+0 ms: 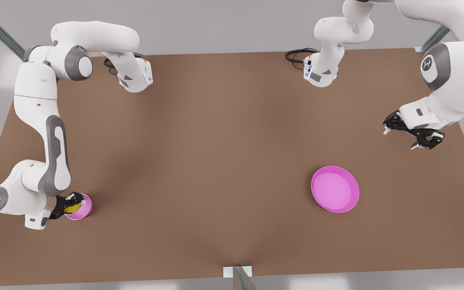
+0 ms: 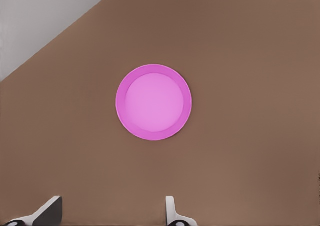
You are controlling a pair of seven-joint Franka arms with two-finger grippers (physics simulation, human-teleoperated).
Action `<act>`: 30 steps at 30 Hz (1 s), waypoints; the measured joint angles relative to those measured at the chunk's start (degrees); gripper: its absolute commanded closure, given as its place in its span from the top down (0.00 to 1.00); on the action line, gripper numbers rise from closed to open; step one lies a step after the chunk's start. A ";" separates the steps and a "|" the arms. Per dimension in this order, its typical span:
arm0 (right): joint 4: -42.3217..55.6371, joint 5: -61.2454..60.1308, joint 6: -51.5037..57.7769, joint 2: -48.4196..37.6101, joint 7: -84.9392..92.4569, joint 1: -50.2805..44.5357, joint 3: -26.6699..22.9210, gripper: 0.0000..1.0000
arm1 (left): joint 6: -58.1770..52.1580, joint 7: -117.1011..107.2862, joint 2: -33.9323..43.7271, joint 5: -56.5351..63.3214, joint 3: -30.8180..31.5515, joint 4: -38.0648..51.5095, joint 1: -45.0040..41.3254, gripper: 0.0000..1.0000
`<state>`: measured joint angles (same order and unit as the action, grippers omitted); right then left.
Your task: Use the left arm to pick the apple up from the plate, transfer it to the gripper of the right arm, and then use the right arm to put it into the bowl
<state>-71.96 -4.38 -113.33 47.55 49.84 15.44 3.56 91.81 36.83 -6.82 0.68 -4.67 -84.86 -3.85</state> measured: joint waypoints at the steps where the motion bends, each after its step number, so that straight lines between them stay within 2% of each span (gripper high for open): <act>1: 0.36 0.09 -0.14 0.56 0.61 0.06 -0.25 0.69 | 0.05 -1.89 -0.23 -0.04 0.01 0.00 0.21 1.00; 3: 1.53 0.21 -0.37 1.80 1.85 0.23 -0.49 0.70 | 0.15 -5.38 -0.52 -0.12 0.02 0.00 0.45 1.00; 4: 1.79 0.24 -0.45 2.05 2.41 0.26 -0.53 0.75 | 0.19 -6.98 -0.57 -0.15 0.02 -0.01 0.47 1.00; 6: 1.99 0.34 -0.57 2.22 3.41 0.28 -0.56 1.00 | 0.24 -9.94 -0.64 -0.20 0.02 -0.02 0.41 1.00; 12: 2.30 0.41 0.40 0.93 5.68 -0.05 -0.16 1.00 | 0.32 -17.05 -0.71 -0.26 0.06 0.01 0.34 1.00; 14: 4.34 1.08 3.39 -5.54 5.55 -2.74 -0.05 1.00 | 0.34 -18.93 -0.70 -0.25 0.11 0.01 0.20 1.00; 18: 5.00 6.07 13.21 -24.55 -1.24 -12.86 0.33 1.00 | 0.24 -22.16 -0.55 -0.26 0.19 0.08 -1.45 1.00; 22: 3.86 5.94 21.07 -27.77 -11.52 -13.74 0.18 1.00 | 0.30 -24.81 -0.76 -0.22 0.13 0.08 -1.47 1.00; 24: 4.02 6.09 23.51 -28.40 -16.02 -12.78 2.36 1.00 | 0.33 -25.96 -0.79 -0.12 0.11 0.50 -1.22 1.00; 27: -4.42 7.20 24.57 -34.18 -22.03 -12.55 3.43 1.00 | 0.36 -27.45 -0.79 -0.04 0.11 1.22 -1.23 1.00; 30: -8.10 7.95 23.52 -35.90 -27.19 -16.47 -1.02 1.00 | 0.38 -28.71 -1.19 0.07 0.11 2.07 -1.69 1.00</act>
<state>-80.06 3.57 -89.81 11.65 22.65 -1.03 2.54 92.18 8.12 -8.01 0.75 -4.56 -82.79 -5.54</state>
